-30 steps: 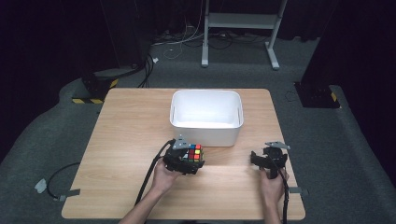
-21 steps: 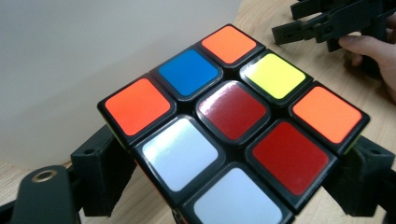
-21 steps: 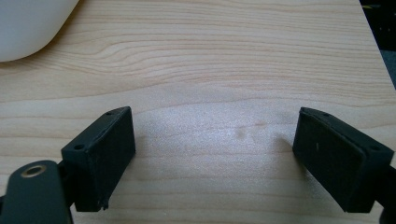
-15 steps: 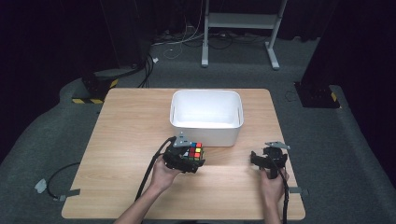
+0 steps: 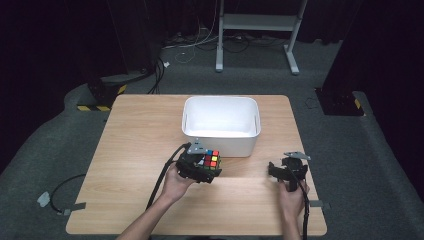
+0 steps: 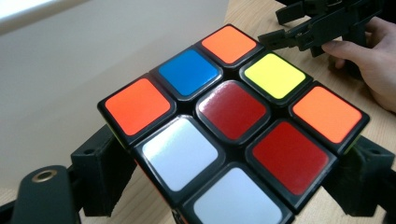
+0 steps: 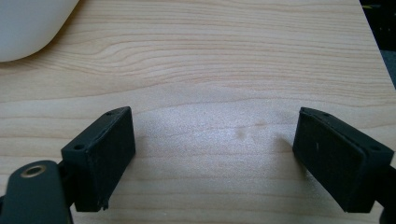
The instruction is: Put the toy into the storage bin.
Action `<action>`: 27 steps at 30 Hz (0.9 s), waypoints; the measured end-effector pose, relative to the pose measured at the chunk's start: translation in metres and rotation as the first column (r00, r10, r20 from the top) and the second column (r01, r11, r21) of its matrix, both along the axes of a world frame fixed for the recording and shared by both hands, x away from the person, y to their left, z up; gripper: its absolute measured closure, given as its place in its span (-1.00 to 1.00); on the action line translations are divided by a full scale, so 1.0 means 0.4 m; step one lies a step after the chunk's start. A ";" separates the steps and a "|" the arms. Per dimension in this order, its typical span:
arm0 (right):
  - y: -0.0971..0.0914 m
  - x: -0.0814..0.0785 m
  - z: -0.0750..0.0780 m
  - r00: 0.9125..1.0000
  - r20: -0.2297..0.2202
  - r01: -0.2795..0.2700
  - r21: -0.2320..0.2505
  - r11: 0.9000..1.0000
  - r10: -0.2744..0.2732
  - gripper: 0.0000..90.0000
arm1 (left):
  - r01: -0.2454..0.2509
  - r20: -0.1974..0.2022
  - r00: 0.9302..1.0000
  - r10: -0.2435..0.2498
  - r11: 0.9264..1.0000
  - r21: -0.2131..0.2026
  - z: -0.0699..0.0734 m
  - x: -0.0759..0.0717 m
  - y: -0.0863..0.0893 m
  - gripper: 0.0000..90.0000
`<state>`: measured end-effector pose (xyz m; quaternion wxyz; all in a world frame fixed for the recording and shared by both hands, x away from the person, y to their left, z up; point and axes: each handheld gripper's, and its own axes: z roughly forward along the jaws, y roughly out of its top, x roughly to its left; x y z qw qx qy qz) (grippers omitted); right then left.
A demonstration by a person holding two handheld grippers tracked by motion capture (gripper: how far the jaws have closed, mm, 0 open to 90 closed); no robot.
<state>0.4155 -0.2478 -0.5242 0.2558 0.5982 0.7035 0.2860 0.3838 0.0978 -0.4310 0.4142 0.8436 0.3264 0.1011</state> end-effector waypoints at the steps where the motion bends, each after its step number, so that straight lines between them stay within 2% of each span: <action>1: 0.000 0.000 0.000 1.000 0.000 0.000 0.000 1.000 0.000 -0.72 | 0.002 -0.002 1.000 -0.002 1.000 -0.006 0.001 0.000 0.000 -0.67; 6: 0.000 0.000 0.000 1.000 0.000 0.000 0.000 1.000 0.000 -0.72 | 0.012 -0.004 1.000 -0.013 1.000 -0.005 0.008 0.003 -0.001 -0.67; 17: 0.001 -0.001 0.000 1.000 0.000 0.002 -0.001 1.000 -0.002 -0.72 | 0.047 -0.001 0.999 -0.047 0.999 -0.021 0.046 0.003 -0.005 -0.67; 20: 0.001 -0.001 0.000 1.000 0.000 0.004 -0.001 1.000 -0.004 -0.72 | 0.046 0.004 0.999 -0.046 0.999 -0.005 0.051 0.013 -0.004 -0.67; 25: 0.001 0.000 0.000 1.000 0.000 0.002 0.000 1.000 -0.002 -0.72 | 0.062 0.014 0.998 -0.062 0.998 -0.014 0.070 0.012 0.004 -0.67; 27: 0.001 0.000 0.000 1.000 0.000 0.003 0.001 1.000 -0.003 -0.72 | 0.068 0.007 0.998 -0.068 0.997 -0.025 0.075 0.014 0.009 -0.66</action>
